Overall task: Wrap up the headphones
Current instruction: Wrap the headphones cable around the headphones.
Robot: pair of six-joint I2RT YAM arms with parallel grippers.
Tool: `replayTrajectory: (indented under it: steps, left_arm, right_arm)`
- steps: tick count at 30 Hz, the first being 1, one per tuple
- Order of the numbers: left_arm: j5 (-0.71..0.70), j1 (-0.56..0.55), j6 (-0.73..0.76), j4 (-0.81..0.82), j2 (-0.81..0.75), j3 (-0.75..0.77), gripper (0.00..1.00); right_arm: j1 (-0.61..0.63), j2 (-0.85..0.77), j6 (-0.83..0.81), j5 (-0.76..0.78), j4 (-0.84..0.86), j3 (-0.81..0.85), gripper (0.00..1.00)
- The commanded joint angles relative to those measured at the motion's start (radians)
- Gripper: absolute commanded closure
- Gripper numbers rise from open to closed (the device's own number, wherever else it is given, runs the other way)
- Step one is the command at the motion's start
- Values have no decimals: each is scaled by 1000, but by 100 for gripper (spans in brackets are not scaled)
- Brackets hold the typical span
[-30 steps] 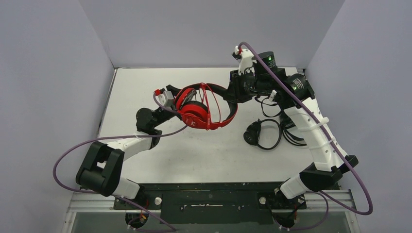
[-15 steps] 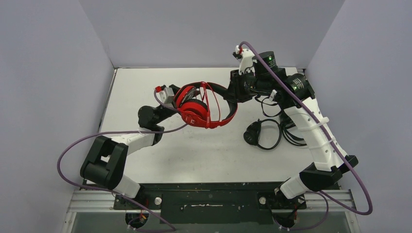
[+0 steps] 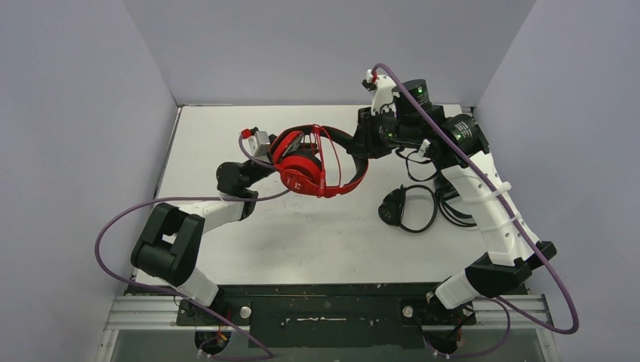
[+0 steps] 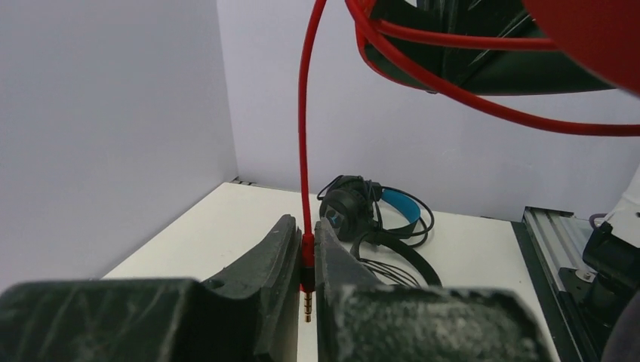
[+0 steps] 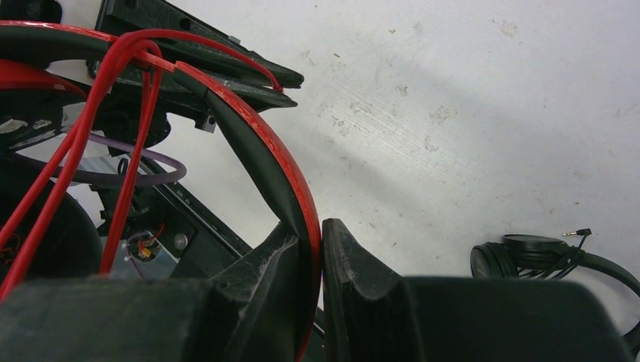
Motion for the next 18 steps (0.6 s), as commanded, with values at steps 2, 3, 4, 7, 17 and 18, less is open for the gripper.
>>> replayTrajectory:
  steps: [2,3,4,7,17,18]
  left_arm:
    - [25,4,-47,53,26,60,100]
    - [24,4,-52,56,28,60,100]
    - [24,6,-55,58,30,58,100]
    - [17,5,-60,60,32,48,100]
    - [-47,6,-100,78,14,-43,100]
    - [-54,5,-107,79,10,-51,100]
  right_arm:
    - [-5,-16,15,-39,57,33,100]
    - [-7,-16,15,-38,58,32,100]
    - [-7,-18,15,-36,59,30,100]
    - [-13,-21,20,-20,65,27,100]
    - [-83,-58,82,-8,166,-34,100]
    - [-93,-66,89,-8,180,-49,100]
